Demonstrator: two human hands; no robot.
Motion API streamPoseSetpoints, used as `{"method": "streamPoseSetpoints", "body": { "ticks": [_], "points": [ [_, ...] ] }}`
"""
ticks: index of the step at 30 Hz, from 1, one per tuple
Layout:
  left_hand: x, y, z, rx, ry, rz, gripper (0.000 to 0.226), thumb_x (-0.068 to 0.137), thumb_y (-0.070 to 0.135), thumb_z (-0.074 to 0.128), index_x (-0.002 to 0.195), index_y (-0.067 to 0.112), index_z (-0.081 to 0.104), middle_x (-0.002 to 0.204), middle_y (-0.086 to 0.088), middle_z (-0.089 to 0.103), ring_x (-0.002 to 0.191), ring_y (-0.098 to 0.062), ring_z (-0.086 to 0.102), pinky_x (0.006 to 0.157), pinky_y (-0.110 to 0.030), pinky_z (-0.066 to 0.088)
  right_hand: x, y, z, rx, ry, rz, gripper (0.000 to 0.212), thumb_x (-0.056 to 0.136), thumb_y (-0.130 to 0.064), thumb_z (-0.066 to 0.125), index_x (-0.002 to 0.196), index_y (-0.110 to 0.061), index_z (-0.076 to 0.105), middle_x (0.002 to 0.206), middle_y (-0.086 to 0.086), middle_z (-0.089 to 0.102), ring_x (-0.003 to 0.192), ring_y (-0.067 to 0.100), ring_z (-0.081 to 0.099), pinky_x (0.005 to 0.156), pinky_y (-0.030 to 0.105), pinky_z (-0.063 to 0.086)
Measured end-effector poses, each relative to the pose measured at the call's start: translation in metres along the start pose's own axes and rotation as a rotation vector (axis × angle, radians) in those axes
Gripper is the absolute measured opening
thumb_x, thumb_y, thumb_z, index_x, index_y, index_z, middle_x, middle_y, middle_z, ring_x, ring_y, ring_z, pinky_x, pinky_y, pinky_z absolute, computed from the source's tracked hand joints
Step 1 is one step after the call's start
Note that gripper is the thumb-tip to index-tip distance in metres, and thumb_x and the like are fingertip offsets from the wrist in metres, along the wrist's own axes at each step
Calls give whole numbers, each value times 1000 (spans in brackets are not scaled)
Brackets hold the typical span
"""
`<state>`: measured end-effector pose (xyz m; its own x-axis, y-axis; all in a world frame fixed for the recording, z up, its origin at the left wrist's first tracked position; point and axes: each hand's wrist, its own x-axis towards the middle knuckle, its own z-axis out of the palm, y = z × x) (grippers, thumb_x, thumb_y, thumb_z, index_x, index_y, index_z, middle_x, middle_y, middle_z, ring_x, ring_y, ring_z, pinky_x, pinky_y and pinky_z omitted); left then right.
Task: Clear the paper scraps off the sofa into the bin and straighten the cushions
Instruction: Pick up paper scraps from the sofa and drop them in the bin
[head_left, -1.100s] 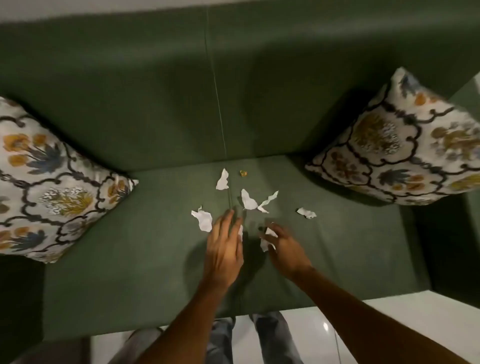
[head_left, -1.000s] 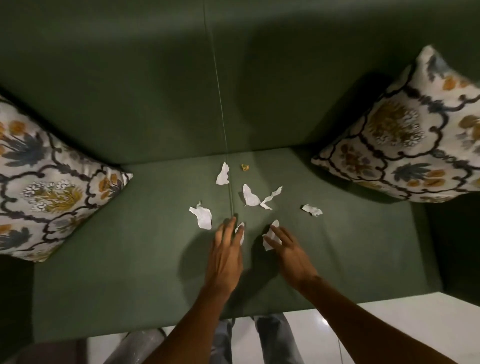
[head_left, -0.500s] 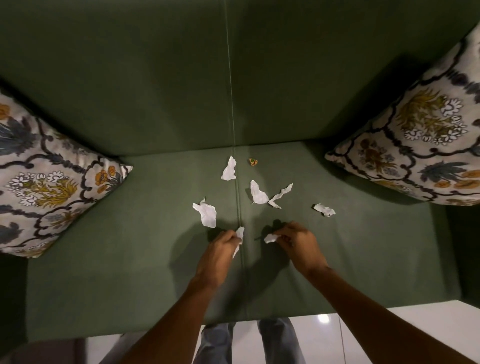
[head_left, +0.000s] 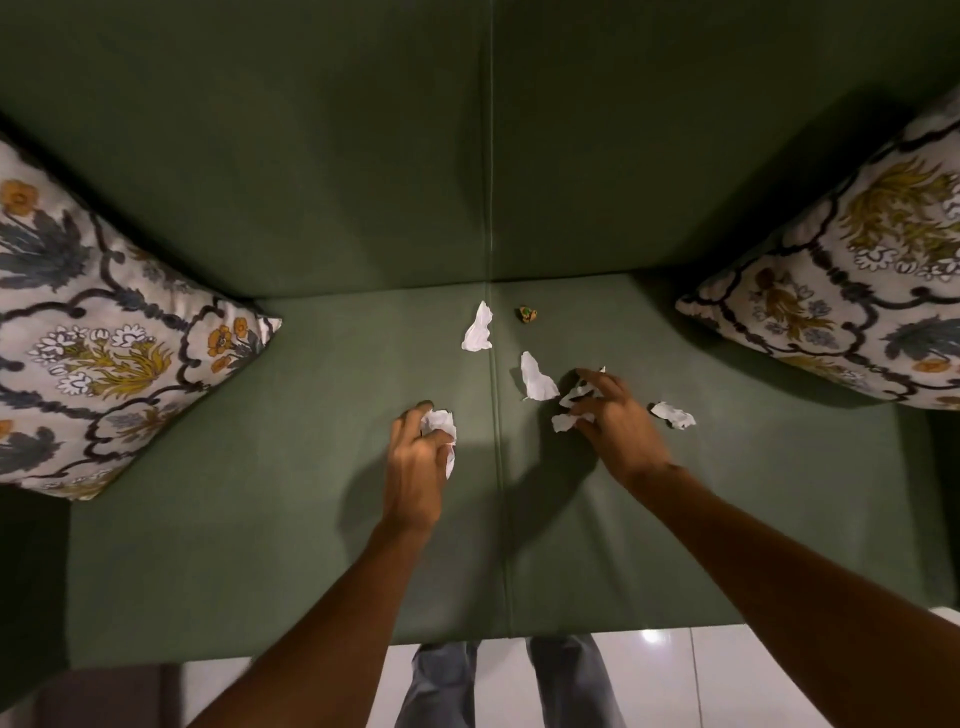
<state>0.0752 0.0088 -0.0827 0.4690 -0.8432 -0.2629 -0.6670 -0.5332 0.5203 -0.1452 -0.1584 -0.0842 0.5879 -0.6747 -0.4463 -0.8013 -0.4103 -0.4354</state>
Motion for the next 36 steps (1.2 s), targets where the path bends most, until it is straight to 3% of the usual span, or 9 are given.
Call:
{"method": "streamPoseSetpoints", "body": {
  "ticks": [2,4,10,13,17,20,25,29,36],
  "points": [
    [-4,-1,3,-47,21,7,12,90,-5,72,82,1,79,101,-19,69,93,-39,64,81,-29,49,-4,2,4,-5,32,29,23,97,-13,71,119,-14,79,149,13,55,136,32,52,113,43,48],
    [-7,-4,5,-65,19,12,12,84,-10,74,83,0,80,89,-19,70,83,-39,65,77,-36,52,-10,4,6,14,28,74,22,99,-14,69,119,-8,76,134,15,62,120,33,63,103,45,53],
    [-22,-1,-6,-153,-29,-147,30,87,-2,71,113,11,78,105,-11,77,99,-33,68,84,-29,47,-38,-2,19,141,40,86,17,95,-11,74,111,-9,80,116,13,72,98,32,71,91,45,57],
    [-31,10,-16,-137,13,-219,33,86,3,76,118,15,75,107,-14,78,97,-37,69,83,-38,54,-52,-19,27,260,107,91,15,91,-6,78,105,-12,82,106,10,76,88,28,74,84,46,61],
    [-55,20,-27,-299,147,-394,16,83,5,80,97,13,80,92,-16,80,87,-38,73,78,-46,59,-71,-60,37,346,139,2,19,87,-4,81,103,-16,81,110,2,81,96,22,78,88,37,62],
    [-72,19,-34,-420,193,-492,11,86,7,80,96,13,81,94,-14,80,90,-37,73,83,-48,59,-79,-93,47,418,116,-20,22,90,-3,77,108,-16,79,110,2,81,92,16,78,89,32,63],
    [-122,-19,-56,-373,284,-540,13,84,8,83,94,17,82,97,-11,76,97,-35,67,85,-45,58,-96,-152,74,449,43,-61,20,89,1,77,104,-12,81,107,6,77,90,15,78,88,23,62],
    [-194,-76,-74,-290,310,-657,10,90,16,79,99,19,81,111,-8,66,109,-28,57,93,-36,49,-122,-201,110,435,6,-90,22,87,-1,80,100,-17,83,102,2,80,88,14,79,85,24,63],
    [-347,-181,-79,-539,369,-980,6,88,7,80,84,12,80,85,-14,77,80,-33,72,71,-33,52,-209,-291,227,476,-120,-60,10,85,-15,87,92,-22,85,93,-4,84,86,10,79,84,20,61]
  ]
}}
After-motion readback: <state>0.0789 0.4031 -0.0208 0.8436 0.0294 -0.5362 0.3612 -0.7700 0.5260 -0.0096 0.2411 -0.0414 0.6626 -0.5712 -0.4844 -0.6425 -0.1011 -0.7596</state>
